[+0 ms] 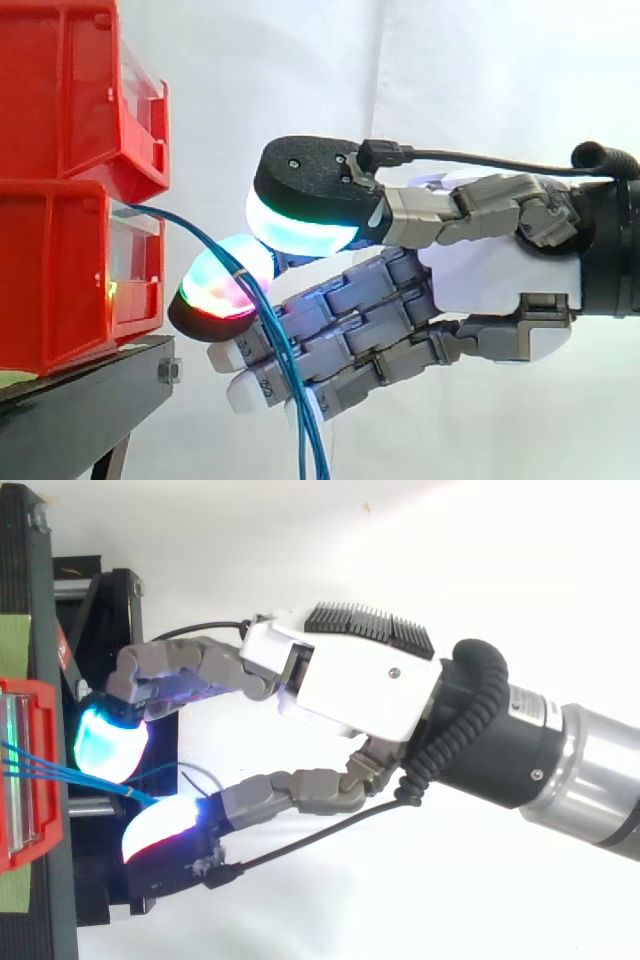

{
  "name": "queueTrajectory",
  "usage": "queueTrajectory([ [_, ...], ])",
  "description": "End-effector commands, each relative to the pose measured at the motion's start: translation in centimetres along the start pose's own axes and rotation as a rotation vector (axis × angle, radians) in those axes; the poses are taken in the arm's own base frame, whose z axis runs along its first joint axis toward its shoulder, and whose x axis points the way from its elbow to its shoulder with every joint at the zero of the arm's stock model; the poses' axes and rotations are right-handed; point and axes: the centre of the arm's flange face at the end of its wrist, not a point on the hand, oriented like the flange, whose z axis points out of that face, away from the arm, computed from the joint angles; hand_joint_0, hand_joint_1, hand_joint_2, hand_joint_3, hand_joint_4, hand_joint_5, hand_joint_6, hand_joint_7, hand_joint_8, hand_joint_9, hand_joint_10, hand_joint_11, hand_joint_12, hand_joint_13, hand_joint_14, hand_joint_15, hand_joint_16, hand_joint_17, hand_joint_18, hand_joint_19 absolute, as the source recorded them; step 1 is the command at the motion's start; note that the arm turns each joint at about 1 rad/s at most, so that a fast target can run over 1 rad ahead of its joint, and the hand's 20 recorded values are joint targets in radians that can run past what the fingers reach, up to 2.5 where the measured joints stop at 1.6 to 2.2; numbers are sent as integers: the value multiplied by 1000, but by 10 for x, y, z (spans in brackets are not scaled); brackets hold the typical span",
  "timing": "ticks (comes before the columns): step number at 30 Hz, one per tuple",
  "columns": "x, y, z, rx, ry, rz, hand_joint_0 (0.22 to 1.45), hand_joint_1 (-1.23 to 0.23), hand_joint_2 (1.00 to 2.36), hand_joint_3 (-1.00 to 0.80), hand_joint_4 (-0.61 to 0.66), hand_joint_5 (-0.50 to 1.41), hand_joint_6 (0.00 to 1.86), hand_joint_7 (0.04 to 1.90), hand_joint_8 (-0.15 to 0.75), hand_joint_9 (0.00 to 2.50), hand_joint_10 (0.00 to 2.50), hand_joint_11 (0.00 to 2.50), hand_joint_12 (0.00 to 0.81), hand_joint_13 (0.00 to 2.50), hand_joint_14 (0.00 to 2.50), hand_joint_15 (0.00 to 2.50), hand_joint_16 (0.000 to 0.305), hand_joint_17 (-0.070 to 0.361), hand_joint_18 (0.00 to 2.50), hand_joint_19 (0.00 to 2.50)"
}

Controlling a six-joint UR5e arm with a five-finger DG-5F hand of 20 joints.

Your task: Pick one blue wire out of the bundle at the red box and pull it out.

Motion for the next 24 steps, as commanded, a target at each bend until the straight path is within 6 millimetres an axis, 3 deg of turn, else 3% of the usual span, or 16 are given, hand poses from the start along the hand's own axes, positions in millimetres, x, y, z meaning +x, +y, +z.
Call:
queueTrajectory([
  [1, 2, -1, 1, -10, -6, 4, 557, -834, 1000, -500, 320, -116, 502, 1117, 289, 801, 10, 201, 374, 674, 8, 244, 49, 109, 563, 471],
  [5, 3, -12, -3, 4, 1, 0, 561, -818, 1000, -500, 316, -114, 503, 1117, 294, 809, 7, 211, 374, 676, 8, 245, 48, 109, 568, 471],
  [16, 0, -12, -2, 4, -3, 24, 589, -786, 1000, -497, 304, -107, 502, 1142, 291, 833, 8, 225, 365, 691, 9, 252, 47, 106, 579, 491],
  [24, -2, -14, -1, 4, -6, 26, 609, -796, 1004, -440, 234, -98, 500, 1294, 291, 847, 11, 253, 365, 710, 9, 261, 47, 105, 604, 480],
])
